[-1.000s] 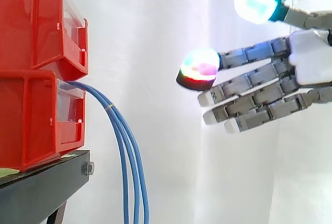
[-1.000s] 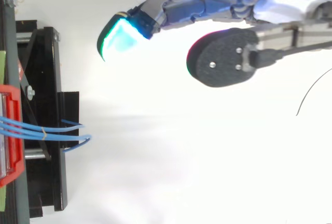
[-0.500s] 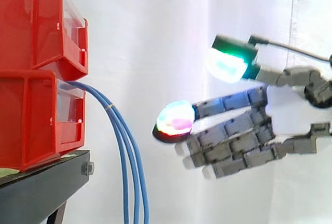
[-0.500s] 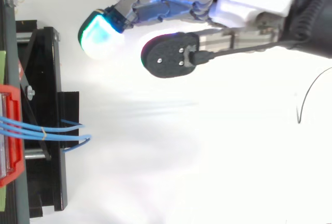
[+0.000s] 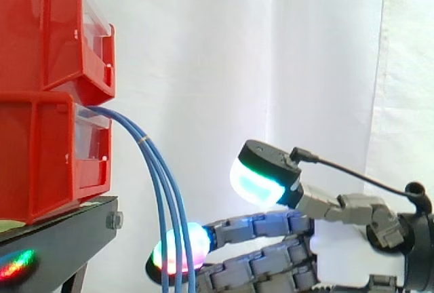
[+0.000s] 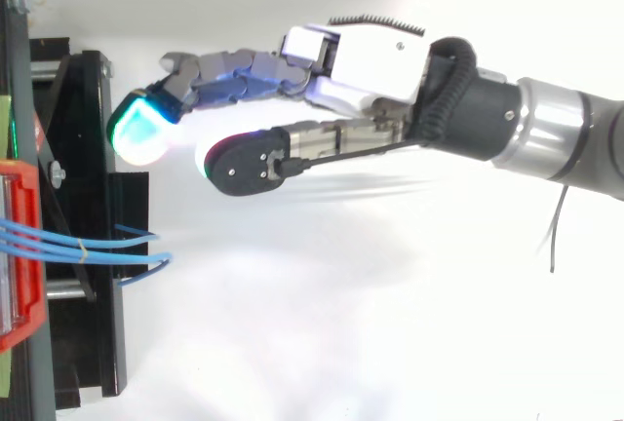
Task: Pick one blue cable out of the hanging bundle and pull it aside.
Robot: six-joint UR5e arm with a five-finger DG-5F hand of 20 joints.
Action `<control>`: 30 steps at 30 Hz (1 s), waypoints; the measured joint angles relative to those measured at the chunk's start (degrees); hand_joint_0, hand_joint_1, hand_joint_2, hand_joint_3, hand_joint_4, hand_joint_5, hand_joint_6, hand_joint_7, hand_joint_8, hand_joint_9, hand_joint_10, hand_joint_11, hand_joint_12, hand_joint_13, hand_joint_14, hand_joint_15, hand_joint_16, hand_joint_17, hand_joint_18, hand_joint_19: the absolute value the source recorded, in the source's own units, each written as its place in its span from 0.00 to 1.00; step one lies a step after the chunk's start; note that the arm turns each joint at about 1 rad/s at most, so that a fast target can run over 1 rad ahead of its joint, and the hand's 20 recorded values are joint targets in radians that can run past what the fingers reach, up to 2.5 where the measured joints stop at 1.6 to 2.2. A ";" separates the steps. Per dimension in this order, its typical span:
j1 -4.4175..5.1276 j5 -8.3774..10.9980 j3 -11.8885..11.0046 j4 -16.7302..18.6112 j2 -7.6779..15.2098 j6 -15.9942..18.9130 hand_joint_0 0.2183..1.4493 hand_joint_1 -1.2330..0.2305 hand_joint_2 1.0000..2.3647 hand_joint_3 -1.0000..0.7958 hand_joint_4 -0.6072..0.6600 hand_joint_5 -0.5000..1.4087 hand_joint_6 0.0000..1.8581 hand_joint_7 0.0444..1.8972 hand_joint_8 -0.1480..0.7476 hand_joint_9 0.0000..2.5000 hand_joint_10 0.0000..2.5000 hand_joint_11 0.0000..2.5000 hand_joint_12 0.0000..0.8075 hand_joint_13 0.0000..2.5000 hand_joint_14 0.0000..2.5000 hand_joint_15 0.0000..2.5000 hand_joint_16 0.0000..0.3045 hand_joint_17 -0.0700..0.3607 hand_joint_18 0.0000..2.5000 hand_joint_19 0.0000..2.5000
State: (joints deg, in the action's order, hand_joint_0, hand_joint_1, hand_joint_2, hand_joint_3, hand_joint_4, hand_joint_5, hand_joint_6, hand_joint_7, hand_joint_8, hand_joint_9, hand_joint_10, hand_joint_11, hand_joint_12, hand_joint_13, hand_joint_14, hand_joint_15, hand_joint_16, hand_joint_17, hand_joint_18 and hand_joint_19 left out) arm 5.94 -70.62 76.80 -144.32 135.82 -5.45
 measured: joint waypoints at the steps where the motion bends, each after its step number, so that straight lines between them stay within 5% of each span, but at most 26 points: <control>1: 0.17 0.03 -0.17 0.52 0.44 0.24 0.21 0.52 0.00 0.28 0.65 0.16 0.27 0.37 0.43 0.19 0.00 0.05 0.40 0.04 0.00 0.01 0.18 0.44 0.00 0.06; 21: 4.25 0.06 -2.46 2.37 1.46 0.91 0.21 0.51 0.00 0.28 0.69 0.18 0.27 0.41 0.45 0.21 0.00 0.08 0.41 0.06 0.00 0.03 0.18 0.44 0.01 0.07; 30: 5.00 0.18 -4.34 1.79 1.46 1.12 0.22 0.49 0.00 0.28 0.71 0.19 0.27 0.44 0.45 0.24 0.00 0.08 0.41 0.10 0.00 0.02 0.17 0.44 0.05 0.07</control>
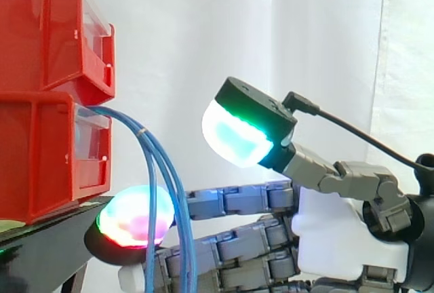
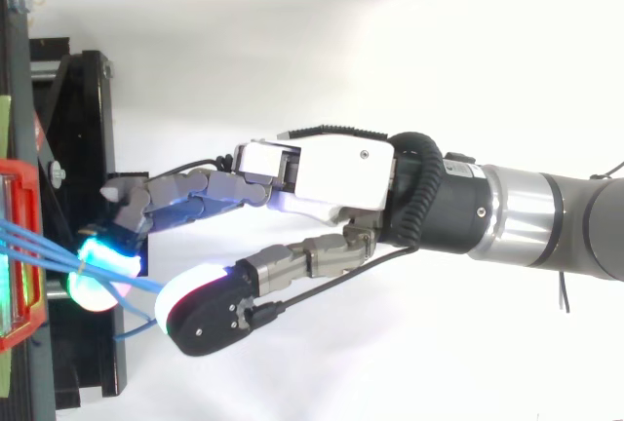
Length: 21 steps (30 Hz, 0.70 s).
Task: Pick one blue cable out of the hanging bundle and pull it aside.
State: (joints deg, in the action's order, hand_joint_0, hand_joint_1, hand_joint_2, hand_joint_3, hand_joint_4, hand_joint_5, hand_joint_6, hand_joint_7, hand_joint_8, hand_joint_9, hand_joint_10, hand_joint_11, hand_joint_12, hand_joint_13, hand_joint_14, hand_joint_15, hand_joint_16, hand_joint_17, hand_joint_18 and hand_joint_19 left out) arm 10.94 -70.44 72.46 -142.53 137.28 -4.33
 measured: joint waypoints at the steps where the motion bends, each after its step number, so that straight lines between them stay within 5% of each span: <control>1: 0.02 -0.03 -0.17 -0.02 -0.01 0.00 0.22 0.48 0.00 0.28 0.71 0.19 0.27 0.45 0.45 0.24 0.00 0.08 0.42 0.10 0.00 0.03 0.17 0.44 0.05 0.08; 12: -0.06 -0.22 -1.32 -2.45 -0.07 1.72 0.27 0.39 0.00 0.32 0.62 0.21 0.27 0.61 0.45 0.27 0.00 0.11 0.40 0.14 0.00 0.04 0.16 0.41 0.09 0.09; 21: -0.56 -0.48 -2.65 -4.42 -0.08 3.39 0.27 0.39 0.00 0.32 0.62 0.21 0.27 0.63 0.45 0.27 0.00 0.11 0.40 0.14 0.00 0.05 0.16 0.41 0.10 0.10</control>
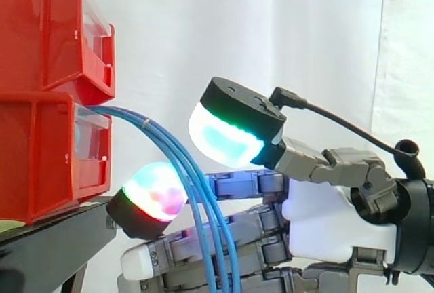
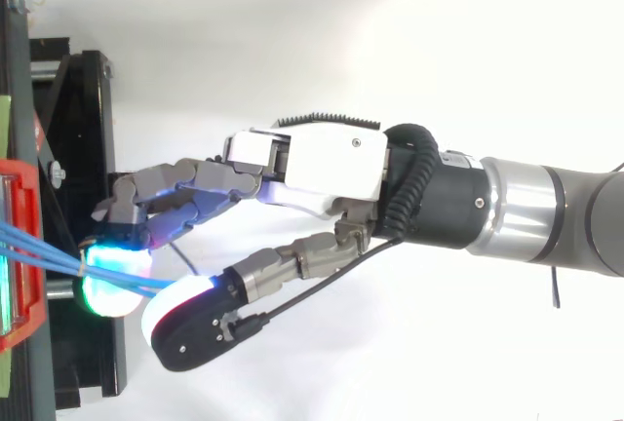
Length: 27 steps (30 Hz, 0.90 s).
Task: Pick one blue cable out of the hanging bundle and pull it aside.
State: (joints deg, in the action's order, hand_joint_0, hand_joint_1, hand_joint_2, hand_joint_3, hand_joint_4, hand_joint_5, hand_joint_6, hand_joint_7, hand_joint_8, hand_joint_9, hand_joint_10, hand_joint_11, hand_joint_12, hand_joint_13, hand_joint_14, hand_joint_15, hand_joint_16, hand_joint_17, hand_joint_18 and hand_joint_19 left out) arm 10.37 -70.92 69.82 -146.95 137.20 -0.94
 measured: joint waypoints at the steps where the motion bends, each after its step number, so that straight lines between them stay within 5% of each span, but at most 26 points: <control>1: -0.08 -0.07 -0.31 -0.49 0.00 0.13 0.26 0.39 0.00 0.31 0.62 0.21 0.27 0.63 0.45 0.27 0.00 0.12 0.41 0.14 0.00 0.05 0.16 0.42 0.10 0.10; 13: -1.09 -1.65 -4.02 -7.10 -0.05 1.83 0.26 0.41 0.01 0.33 0.60 0.22 0.27 0.67 0.47 0.29 0.01 0.13 0.42 0.15 0.00 0.05 0.16 0.42 0.11 0.11; 22: -1.21 -2.14 -6.10 -10.61 -0.08 1.99 0.28 0.34 0.01 0.40 0.57 0.18 0.40 0.50 0.47 0.28 0.00 0.14 0.43 0.14 0.00 0.05 0.16 0.42 0.11 0.11; 27: -1.22 -2.21 -6.25 -10.98 -0.09 2.00 0.34 0.25 0.01 0.36 0.56 0.17 0.44 0.43 0.46 0.27 0.01 0.15 0.43 0.14 0.00 0.05 0.16 0.42 0.13 0.10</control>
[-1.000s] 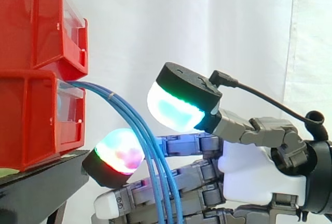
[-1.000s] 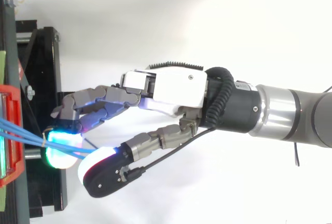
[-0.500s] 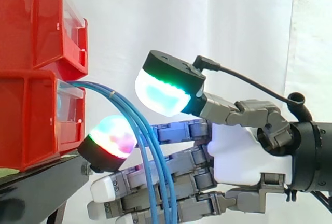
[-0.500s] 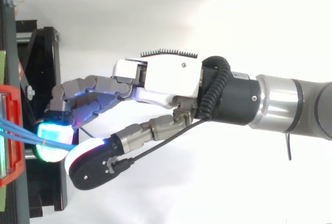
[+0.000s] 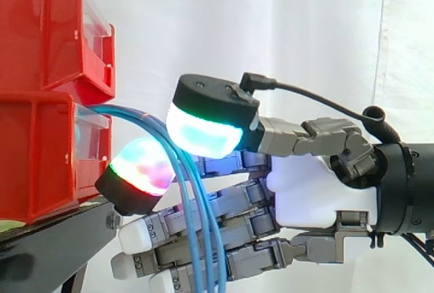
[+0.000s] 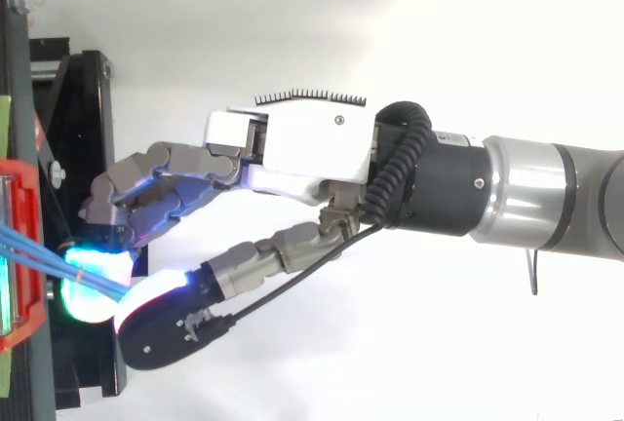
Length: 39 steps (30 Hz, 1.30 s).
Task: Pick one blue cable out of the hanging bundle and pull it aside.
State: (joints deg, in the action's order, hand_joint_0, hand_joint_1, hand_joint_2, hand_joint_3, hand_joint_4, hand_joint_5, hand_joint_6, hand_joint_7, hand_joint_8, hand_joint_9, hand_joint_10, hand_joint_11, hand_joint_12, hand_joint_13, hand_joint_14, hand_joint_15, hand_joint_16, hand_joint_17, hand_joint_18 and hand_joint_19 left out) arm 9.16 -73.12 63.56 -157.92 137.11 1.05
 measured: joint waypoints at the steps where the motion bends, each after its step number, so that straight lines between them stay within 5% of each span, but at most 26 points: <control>1: 0.00 -0.02 -0.01 -0.13 -0.03 0.00 0.34 0.25 0.01 0.35 0.57 0.17 0.45 0.43 0.47 0.27 0.01 0.15 0.43 0.14 0.00 0.05 0.16 0.42 0.13 0.10; 5: -0.08 -0.07 -0.06 -0.99 -0.29 0.03 0.32 0.27 0.00 0.28 0.59 0.17 0.45 0.42 0.47 0.28 0.01 0.15 0.43 0.15 0.00 0.05 0.16 0.41 0.14 0.11; 9: -0.24 -0.08 -0.04 -2.59 -0.73 0.12 0.24 0.41 0.00 0.28 0.60 0.18 0.44 0.43 0.50 0.30 0.01 0.15 0.46 0.15 0.00 0.06 0.17 0.44 0.15 0.12; 14: -0.39 -0.09 -0.07 -4.51 -1.55 -0.04 0.25 0.50 0.00 0.29 0.60 0.19 0.44 0.45 0.51 0.32 0.01 0.16 0.46 0.16 0.00 0.07 0.17 0.43 0.15 0.14; 21: -0.44 -0.09 -0.11 -5.32 -2.07 -0.42 0.32 0.32 0.01 0.39 0.53 0.17 0.47 0.44 0.49 0.32 0.01 0.20 0.45 0.17 0.00 0.07 0.16 0.42 0.17 0.13; 25: -0.51 -0.09 -0.36 -5.44 -2.38 -0.66 0.42 0.22 0.01 0.36 0.43 0.16 0.48 0.54 0.48 0.32 0.01 0.21 0.45 0.19 0.00 0.07 0.15 0.41 0.20 0.13; 29: -0.64 -0.09 -0.57 -5.70 -3.19 -1.67 0.49 0.23 0.00 0.28 0.38 0.16 0.51 0.50 0.45 0.34 0.01 0.22 0.43 0.22 0.00 0.08 0.15 0.39 0.22 0.13; 34: -0.83 -0.09 -0.62 -6.61 -3.92 -2.57 0.37 0.21 0.00 0.28 0.45 0.16 0.50 0.41 0.44 0.35 0.01 0.23 0.42 0.23 0.00 0.10 0.14 0.38 0.23 0.13; 39: -0.98 -0.09 -0.65 -7.35 -4.09 -2.63 0.21 0.33 0.00 0.28 0.52 0.17 0.49 0.41 0.51 0.37 0.01 0.23 0.48 0.24 0.00 0.11 0.16 0.42 0.23 0.15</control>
State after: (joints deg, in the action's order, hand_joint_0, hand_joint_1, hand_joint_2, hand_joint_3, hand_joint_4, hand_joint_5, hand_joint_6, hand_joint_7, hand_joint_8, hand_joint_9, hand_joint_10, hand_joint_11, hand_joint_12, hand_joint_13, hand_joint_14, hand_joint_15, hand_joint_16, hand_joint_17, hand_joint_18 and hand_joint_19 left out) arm 8.17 -73.21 62.92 -165.28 133.02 -1.58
